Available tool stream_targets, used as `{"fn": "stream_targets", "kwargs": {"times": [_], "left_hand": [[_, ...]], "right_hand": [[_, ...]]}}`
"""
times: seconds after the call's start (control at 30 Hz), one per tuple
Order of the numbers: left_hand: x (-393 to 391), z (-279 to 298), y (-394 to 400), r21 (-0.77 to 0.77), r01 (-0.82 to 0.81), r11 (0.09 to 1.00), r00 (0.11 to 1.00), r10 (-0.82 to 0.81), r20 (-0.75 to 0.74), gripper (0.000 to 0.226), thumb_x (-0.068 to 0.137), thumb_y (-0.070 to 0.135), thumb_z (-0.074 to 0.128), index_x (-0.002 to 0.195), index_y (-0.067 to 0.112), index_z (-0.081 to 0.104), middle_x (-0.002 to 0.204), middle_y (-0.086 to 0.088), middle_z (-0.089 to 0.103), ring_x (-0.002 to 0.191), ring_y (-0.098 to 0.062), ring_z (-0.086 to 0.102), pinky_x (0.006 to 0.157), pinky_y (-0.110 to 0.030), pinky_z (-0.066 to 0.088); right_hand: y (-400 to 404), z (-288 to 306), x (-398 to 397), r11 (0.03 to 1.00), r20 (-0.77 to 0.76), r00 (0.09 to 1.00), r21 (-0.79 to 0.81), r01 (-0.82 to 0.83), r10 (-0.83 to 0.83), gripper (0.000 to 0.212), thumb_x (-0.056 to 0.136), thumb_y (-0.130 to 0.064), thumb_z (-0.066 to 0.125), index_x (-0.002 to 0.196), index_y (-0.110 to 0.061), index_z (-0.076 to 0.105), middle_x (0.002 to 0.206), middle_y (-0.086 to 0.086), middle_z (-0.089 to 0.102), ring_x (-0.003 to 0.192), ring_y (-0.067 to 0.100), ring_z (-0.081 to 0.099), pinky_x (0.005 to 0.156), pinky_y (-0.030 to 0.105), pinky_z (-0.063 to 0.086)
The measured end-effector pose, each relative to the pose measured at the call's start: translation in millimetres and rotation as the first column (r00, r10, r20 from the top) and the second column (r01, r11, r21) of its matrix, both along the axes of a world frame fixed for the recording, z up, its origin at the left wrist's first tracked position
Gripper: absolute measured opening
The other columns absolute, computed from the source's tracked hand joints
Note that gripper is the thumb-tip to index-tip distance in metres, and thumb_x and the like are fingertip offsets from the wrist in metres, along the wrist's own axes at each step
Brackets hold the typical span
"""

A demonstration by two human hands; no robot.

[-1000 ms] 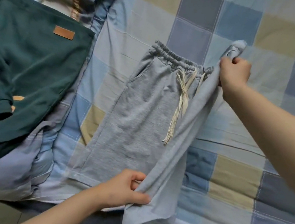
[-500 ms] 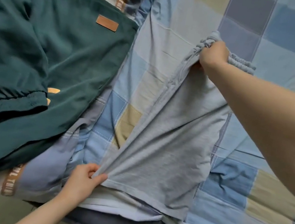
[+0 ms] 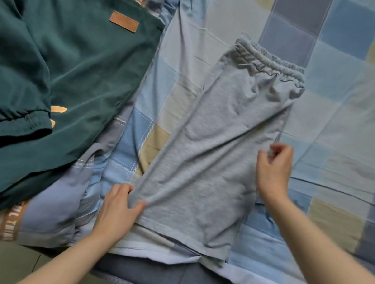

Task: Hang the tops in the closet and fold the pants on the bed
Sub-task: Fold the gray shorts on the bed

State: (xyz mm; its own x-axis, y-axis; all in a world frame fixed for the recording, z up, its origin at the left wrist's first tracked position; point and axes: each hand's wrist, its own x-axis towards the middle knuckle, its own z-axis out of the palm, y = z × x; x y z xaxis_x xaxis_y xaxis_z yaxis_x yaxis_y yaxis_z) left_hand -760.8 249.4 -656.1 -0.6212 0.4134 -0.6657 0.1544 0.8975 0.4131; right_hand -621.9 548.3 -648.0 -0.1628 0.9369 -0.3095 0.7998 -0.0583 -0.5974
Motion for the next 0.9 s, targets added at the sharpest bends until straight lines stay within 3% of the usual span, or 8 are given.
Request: {"fn": "stream_targets", "kwargs": {"times": [0.13,0.23,0.37,0.47,0.63,0.77,0.83,0.9], "left_hand": [[-7.5,-0.8,23.6,0.032,-0.193,0.981,0.975,0.188,0.121,0.020,0.088,0.030,0.068,0.087,0.011,0.062,0.089,-0.006,0.065,0.088,-0.026,0.060,0.073,-0.037,0.042],[-11.9,0.7,30.4,0.049,-0.273,0.961,0.937,0.255,0.239,0.023,0.089,0.029,0.067,0.082,0.007,0.068,0.080,-0.004,0.069,0.077,-0.022,0.062,0.069,-0.034,0.045],[-13.1,3.5,32.6,0.023,-0.322,0.947,0.895,0.296,0.334,0.023,0.089,0.028,0.068,0.087,0.006,0.073,0.084,-0.002,0.070,0.073,-0.013,0.059,0.063,-0.023,0.043],[-15.0,1.0,32.6,-0.025,-0.298,0.954,0.895,0.288,0.341,0.011,0.088,0.025,0.070,0.090,0.015,0.073,0.084,0.001,0.072,0.072,-0.012,0.063,0.059,-0.023,0.046],[-10.1,-3.7,25.1,-0.073,-0.268,0.961,0.886,0.276,0.373,0.012,0.087,0.028,0.072,0.084,0.016,0.073,0.075,-0.002,0.071,0.067,-0.019,0.061,0.058,-0.029,0.045],[-2.8,-6.0,18.5,-0.077,-0.270,0.960,0.900,0.280,0.334,0.015,0.084,0.031,0.074,0.086,0.016,0.072,0.071,0.004,0.071,0.054,-0.009,0.056,0.051,-0.024,0.040],[-1.8,-4.1,15.9,-0.082,-0.296,0.952,0.876,0.305,0.374,0.014,0.084,0.025,0.074,0.092,0.014,0.072,0.079,-0.001,0.074,0.062,-0.012,0.063,0.055,-0.024,0.044],[-2.3,-1.1,10.7,-0.080,-0.428,0.900,0.752,0.404,0.521,0.016,0.086,0.016,0.071,0.100,0.009,0.070,0.089,-0.008,0.076,0.077,-0.021,0.071,0.066,-0.028,0.052]], "right_hand": [[-54.6,-14.1,73.0,0.905,0.115,0.972,-0.355,0.235,-0.207,0.033,0.089,-0.036,0.063,0.105,-0.012,0.048,0.110,0.013,0.056,0.104,0.030,0.055,0.091,0.040,0.044],[-68.2,-21.1,80.5,0.751,-0.021,0.961,-0.629,0.203,-0.277,0.029,0.091,-0.035,0.061,0.105,-0.009,0.058,0.111,0.012,0.064,0.102,0.025,0.060,0.097,0.047,0.048],[-65.9,-20.6,86.1,0.649,-0.159,0.846,-0.717,0.256,-0.509,0.009,0.092,-0.021,0.061,0.093,-0.013,0.063,0.099,0.008,0.068,0.085,0.018,0.061,0.078,0.037,0.047],[-67.8,-21.0,105.2,0.557,-0.204,0.713,-0.774,0.302,-0.671,0.014,0.094,-0.022,0.058,0.101,-0.011,0.064,0.101,0.004,0.070,0.093,0.017,0.065,0.084,0.034,0.050],[-76.3,-20.1,134.2,0.570,-0.115,0.728,-0.707,0.417,-0.676,0.019,0.093,-0.032,0.060,0.090,-0.014,0.057,0.069,-0.001,0.060,0.055,0.007,0.058,0.052,0.025,0.050],[-102.8,-17.7,145.2,0.508,-0.073,0.947,-0.856,0.101,-0.311,0.029,0.087,-0.043,0.065,0.108,-0.023,0.059,0.097,-0.010,0.070,0.088,0.010,0.068,0.061,0.025,0.054],[-115.6,-16.7,151.0,0.519,-0.104,0.973,-0.854,0.020,-0.208,0.030,0.086,-0.028,0.070,0.112,-0.016,0.063,0.101,-0.003,0.072,0.088,0.011,0.069,0.063,0.023,0.053],[-122.9,-12.8,160.9,0.589,-0.130,0.966,-0.807,0.028,-0.223,0.027,0.087,-0.020,0.069,0.110,-0.006,0.065,0.096,0.005,0.074,0.083,0.016,0.070,0.069,0.027,0.055]]}}
